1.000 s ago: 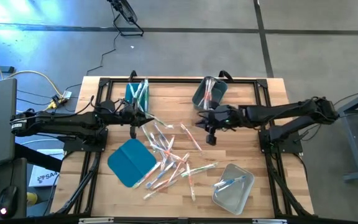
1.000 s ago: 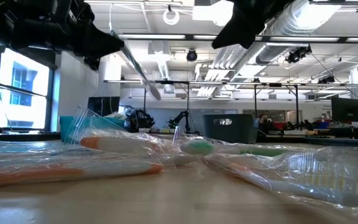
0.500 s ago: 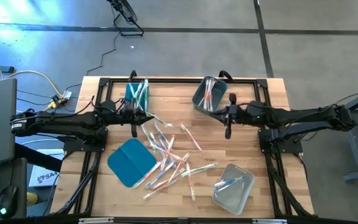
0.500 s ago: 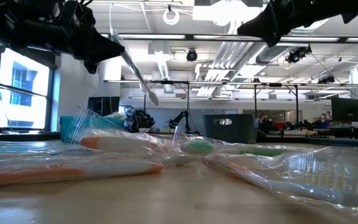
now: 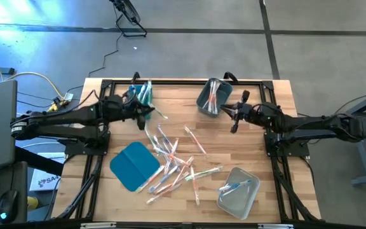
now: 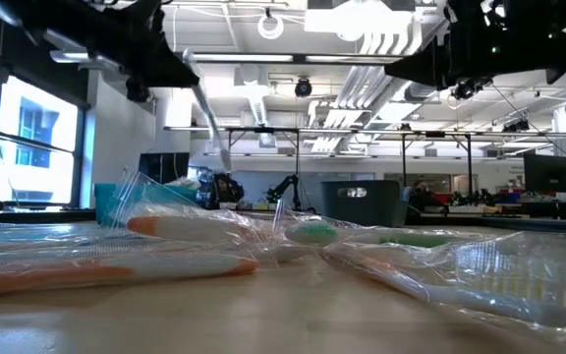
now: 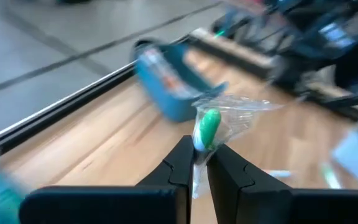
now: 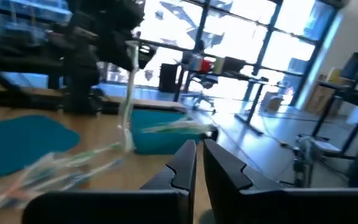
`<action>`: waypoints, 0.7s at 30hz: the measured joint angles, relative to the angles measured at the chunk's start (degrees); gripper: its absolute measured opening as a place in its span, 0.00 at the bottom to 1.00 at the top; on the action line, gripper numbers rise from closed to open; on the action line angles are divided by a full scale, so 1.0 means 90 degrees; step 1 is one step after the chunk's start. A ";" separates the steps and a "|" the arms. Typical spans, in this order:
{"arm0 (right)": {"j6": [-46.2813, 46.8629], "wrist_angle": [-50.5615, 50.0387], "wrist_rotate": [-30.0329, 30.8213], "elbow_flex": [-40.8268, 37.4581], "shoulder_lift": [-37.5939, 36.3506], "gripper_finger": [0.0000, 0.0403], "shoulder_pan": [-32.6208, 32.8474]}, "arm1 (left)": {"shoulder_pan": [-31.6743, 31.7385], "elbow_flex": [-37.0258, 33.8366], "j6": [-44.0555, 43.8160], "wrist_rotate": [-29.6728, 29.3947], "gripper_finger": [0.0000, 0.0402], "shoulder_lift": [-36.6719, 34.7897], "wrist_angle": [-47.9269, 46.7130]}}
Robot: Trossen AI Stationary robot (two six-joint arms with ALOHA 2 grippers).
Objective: Pick & Place Toothbrushes
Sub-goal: Put the middle green toothbrush into the blue bin
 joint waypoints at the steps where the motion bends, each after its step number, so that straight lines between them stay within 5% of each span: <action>1: 0.0003 0.0060 0.0003 -0.0004 -0.0001 0.06 -0.0121 | 0.0000 0.0253 -0.0097 -0.0212 0.07 0.0000 -0.0536; 13: -0.0115 0.0057 -0.0050 0.0003 -0.0005 0.06 -0.0718 | 0.0000 0.2308 -0.0842 -0.1377 0.07 -0.0001 -0.3799; 17: -0.0142 0.0063 -0.0048 0.0003 -0.0005 0.06 -0.0793 | 0.0096 0.2491 -0.0867 -0.2011 0.07 -0.0007 -0.4390; 21: -0.0145 0.0063 -0.0056 0.0003 -0.0005 0.06 -0.0835 | 0.0654 0.2498 -0.1121 -0.1880 0.07 -0.0127 -0.4937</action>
